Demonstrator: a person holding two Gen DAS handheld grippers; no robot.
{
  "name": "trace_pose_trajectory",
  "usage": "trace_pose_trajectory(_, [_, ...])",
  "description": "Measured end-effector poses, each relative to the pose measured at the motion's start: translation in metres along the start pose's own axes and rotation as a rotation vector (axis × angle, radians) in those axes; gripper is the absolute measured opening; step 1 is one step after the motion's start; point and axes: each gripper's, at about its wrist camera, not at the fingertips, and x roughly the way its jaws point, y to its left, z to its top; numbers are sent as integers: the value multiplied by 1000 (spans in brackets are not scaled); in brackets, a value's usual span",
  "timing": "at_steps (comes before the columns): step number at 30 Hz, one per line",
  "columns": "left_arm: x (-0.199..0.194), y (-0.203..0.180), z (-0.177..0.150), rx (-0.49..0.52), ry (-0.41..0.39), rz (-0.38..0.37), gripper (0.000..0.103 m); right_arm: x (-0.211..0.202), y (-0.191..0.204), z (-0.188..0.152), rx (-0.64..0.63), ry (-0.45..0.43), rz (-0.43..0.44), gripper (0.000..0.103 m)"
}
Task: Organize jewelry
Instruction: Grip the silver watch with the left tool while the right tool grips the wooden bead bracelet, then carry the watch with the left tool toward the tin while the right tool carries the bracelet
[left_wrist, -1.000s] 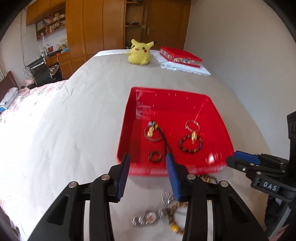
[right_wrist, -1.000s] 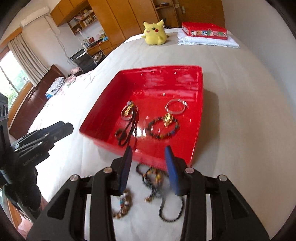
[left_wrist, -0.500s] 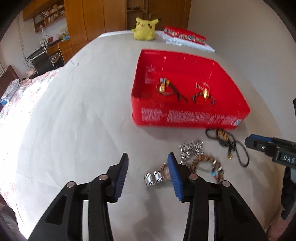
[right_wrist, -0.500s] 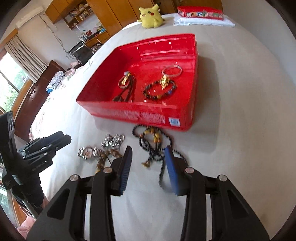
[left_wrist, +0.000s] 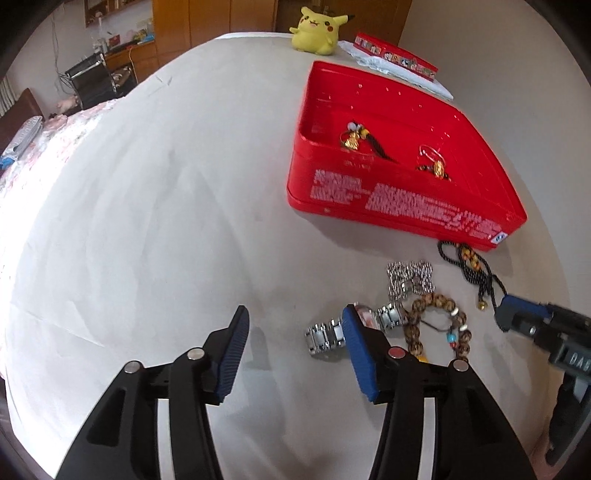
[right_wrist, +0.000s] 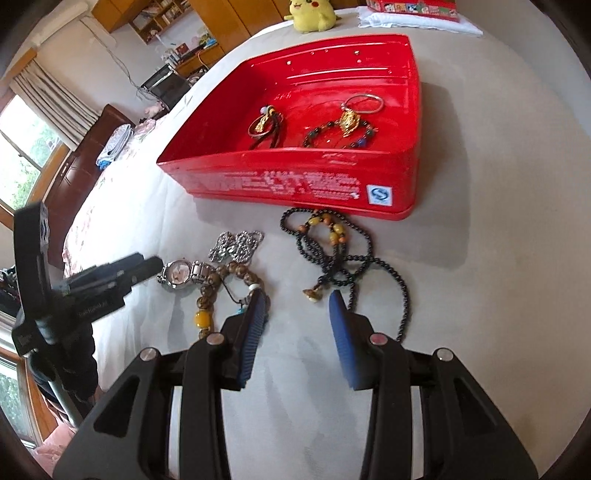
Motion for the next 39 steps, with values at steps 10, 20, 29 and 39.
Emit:
trace_pose_trajectory(10, [12, -15, 4, 46, 16, -52, 60, 20, 18, -2, -39, 57, -5, 37])
trace_pose_trajectory(20, [21, -30, -3, 88, 42, -88, 46, 31, 33, -2, -90, 64, -2, 16])
trace_pose_trajectory(29, [11, -25, -16, 29, 54, -160, 27, 14, 24, -2, -61, 39, 48, 13])
trace_pose_trajectory(39, [-4, -8, -32, -74, 7, -143, 26, -20, 9, -2, -43, -21, 53, 10])
